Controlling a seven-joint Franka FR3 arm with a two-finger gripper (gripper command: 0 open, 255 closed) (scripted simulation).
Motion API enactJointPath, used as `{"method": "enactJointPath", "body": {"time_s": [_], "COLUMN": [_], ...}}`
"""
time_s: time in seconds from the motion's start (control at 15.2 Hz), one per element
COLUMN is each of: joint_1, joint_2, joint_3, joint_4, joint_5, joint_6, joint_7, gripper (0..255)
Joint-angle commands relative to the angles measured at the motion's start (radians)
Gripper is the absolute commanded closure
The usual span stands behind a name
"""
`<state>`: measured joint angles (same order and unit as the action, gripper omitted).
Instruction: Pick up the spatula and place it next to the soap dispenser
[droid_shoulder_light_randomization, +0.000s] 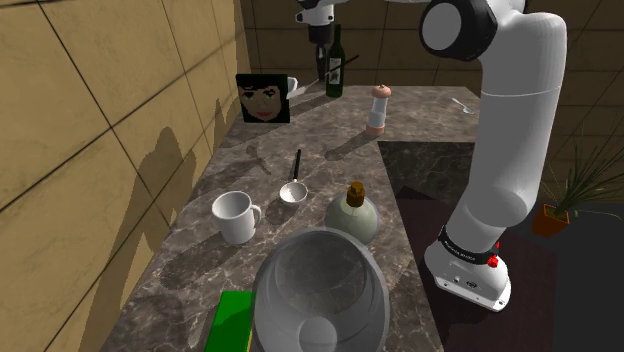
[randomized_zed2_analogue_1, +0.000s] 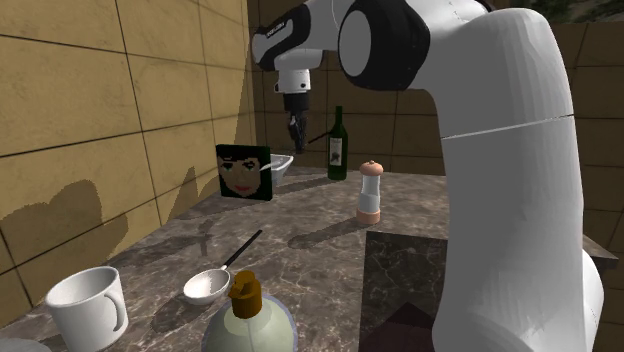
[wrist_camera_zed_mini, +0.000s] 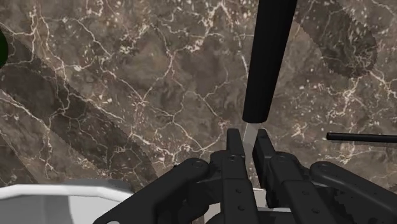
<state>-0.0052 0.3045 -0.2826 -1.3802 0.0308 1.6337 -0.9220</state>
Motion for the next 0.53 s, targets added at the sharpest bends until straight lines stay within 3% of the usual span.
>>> {"method": "enactJointPath", "body": {"time_s": [0.0,0.33,0.46], "joint_1": [-0.002,-0.008,0.028], "joint_2": [0.004,0.021,-0.064], "joint_3": [0.000,-0.001,0.007], "joint_4": [0.037,0.119,0.002], "joint_5": [0.001,0.005,-0.018], "joint_6": [-0.033,-0.099,-0.066], "joint_7": [-0.001,-0.005,0.033], "gripper": [255,255,255]}}
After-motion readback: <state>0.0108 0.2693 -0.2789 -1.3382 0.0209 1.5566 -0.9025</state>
